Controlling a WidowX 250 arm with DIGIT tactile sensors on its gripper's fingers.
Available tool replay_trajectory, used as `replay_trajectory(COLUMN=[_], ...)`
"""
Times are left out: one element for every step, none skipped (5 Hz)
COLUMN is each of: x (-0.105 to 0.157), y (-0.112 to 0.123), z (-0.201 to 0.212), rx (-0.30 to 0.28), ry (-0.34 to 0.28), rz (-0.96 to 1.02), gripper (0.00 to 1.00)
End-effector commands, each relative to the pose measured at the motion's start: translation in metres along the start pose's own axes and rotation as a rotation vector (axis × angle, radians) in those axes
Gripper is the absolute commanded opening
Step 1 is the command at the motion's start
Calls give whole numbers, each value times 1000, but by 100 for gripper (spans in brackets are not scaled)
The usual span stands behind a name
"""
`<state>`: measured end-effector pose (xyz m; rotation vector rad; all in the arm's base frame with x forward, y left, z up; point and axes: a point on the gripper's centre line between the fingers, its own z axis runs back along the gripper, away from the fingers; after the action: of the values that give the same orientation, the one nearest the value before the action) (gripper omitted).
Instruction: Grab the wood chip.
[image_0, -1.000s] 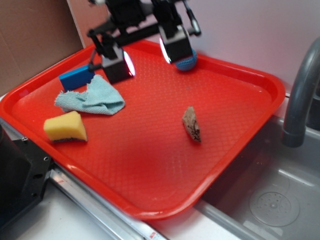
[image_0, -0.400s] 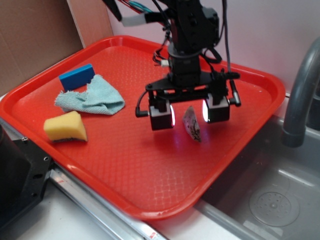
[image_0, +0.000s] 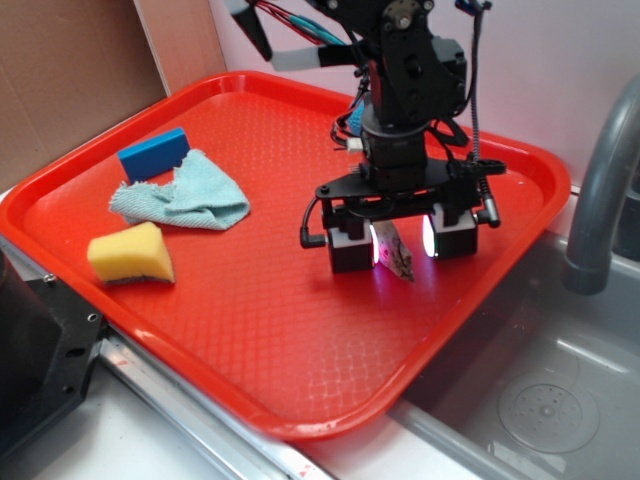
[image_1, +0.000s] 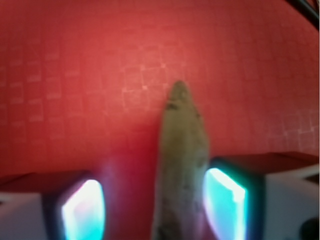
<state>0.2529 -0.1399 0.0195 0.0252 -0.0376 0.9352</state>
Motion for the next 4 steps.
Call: replay_trajectory(x=[7, 19, 33, 44], y=[15, 19, 25, 47], z=[4, 33, 70, 120], rx=[5, -2, -17, -52], ry=[-17, 16, 70, 65], rz=[73, -79, -293, -491], gripper=[0, 0, 0, 0])
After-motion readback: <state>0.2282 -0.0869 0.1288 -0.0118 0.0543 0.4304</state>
